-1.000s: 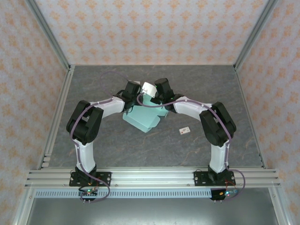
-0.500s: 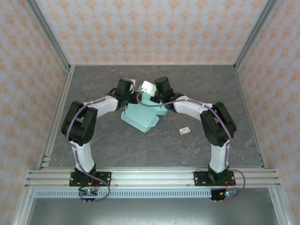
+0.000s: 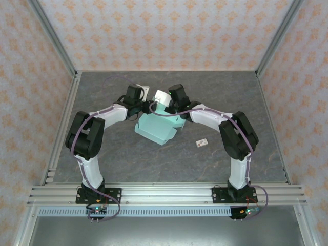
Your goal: Fold the paper box
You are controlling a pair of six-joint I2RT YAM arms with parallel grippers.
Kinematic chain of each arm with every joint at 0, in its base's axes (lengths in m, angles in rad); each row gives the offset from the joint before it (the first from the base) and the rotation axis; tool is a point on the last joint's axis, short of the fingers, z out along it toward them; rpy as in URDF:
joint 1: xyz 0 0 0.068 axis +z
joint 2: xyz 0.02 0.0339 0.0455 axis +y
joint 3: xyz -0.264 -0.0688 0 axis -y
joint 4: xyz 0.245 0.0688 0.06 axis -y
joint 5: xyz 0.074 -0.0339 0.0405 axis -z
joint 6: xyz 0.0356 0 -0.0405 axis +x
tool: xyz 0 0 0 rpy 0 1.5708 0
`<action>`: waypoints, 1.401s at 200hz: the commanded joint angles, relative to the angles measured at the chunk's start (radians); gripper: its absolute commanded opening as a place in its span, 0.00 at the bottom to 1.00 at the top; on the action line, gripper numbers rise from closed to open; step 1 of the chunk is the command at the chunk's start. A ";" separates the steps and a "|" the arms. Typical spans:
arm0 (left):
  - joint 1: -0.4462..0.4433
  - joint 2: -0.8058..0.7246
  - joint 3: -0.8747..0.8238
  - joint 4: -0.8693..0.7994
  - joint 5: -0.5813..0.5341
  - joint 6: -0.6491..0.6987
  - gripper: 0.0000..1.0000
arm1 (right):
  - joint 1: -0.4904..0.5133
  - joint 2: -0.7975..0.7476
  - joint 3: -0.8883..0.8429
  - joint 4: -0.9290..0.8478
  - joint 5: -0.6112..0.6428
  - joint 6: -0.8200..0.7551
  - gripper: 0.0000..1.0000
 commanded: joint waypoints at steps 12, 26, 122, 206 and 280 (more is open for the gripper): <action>0.008 -0.024 0.027 -0.016 0.022 0.034 0.51 | -0.004 -0.024 0.036 -0.018 -0.017 -0.006 0.01; 0.007 -0.015 0.038 -0.023 0.022 0.034 0.45 | -0.003 -0.025 0.036 -0.019 -0.018 -0.005 0.01; 0.000 0.012 0.062 -0.030 0.034 0.064 0.22 | 0.002 -0.021 0.057 -0.039 -0.037 0.003 0.02; -0.011 -0.035 0.019 -0.027 -0.029 0.103 0.08 | 0.000 -0.027 0.079 -0.066 0.009 -0.018 0.09; -0.051 -0.035 0.017 -0.052 -0.304 0.059 0.06 | 0.007 -0.056 0.059 -0.053 -0.078 0.058 0.08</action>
